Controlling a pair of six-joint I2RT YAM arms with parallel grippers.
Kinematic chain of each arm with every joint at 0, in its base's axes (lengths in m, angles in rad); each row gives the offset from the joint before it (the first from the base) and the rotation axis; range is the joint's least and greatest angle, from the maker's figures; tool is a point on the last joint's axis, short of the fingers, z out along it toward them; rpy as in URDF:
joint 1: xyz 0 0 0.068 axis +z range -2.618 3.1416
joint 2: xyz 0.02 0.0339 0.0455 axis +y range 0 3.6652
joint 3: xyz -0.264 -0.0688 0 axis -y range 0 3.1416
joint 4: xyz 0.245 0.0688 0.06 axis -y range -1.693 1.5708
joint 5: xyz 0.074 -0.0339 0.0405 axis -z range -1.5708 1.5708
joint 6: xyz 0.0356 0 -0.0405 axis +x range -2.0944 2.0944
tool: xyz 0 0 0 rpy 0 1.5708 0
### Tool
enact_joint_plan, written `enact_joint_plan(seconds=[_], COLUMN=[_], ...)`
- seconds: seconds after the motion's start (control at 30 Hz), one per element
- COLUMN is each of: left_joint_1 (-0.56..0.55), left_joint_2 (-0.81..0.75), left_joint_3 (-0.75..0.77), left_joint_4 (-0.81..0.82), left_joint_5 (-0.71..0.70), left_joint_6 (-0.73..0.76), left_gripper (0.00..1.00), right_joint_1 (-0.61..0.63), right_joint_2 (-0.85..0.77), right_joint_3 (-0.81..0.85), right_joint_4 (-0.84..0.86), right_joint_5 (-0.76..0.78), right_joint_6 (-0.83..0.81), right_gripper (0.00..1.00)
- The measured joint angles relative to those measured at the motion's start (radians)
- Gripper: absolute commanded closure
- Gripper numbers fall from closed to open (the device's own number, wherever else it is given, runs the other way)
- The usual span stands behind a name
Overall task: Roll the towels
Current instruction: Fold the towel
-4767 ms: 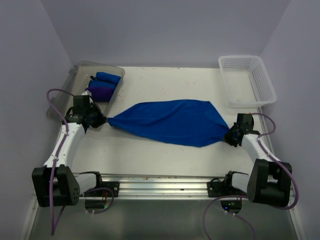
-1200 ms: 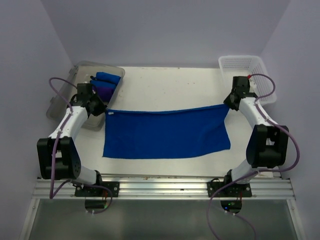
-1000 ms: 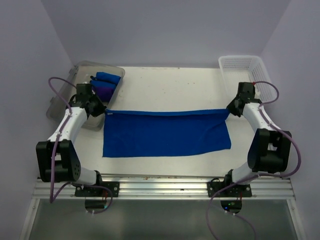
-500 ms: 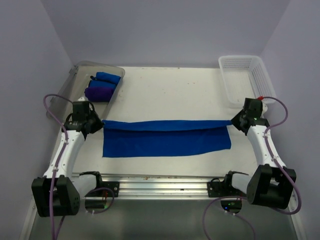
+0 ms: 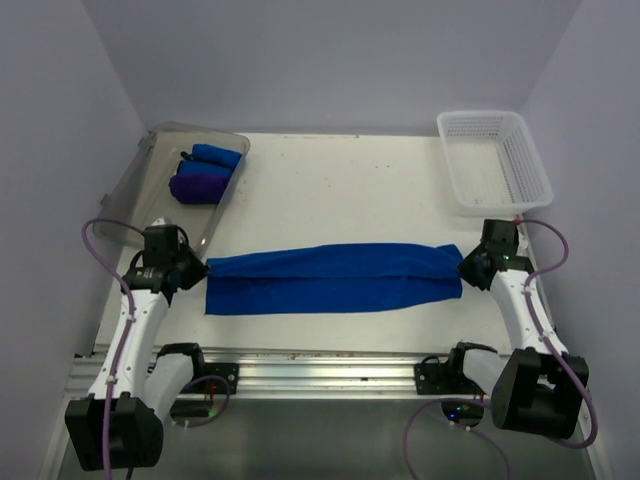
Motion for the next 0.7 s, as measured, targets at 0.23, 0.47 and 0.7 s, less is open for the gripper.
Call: enact_joint_plan(seconds=[0.23,0.47,0.7], left_joint_1=[0.000,0.000,0.000], left_joint_2=[-0.054,-0.077,-0.094], left_joint_3=[0.045,0.077,0.073], left_joint_4=[-0.077,-0.127,-0.172], left_joint_5=[-0.001,-0.015,-0.045], left_joint_6=[-0.018,-0.019,-0.019], left_gripper=[1.00,1.00,1.00], right_joint_1=[-0.011,-0.083,-0.096], right_joint_2=[-0.056,-0.053,-0.106], right_joint_3=[0.013,0.025,0.003], right_joint_4=[-0.047,-0.088,-0.095], right_joint_5=[0.045,0.061,0.067], right_joint_6=[-0.011,-0.028,-0.028], right_gripper=[1.00,1.00,1.00])
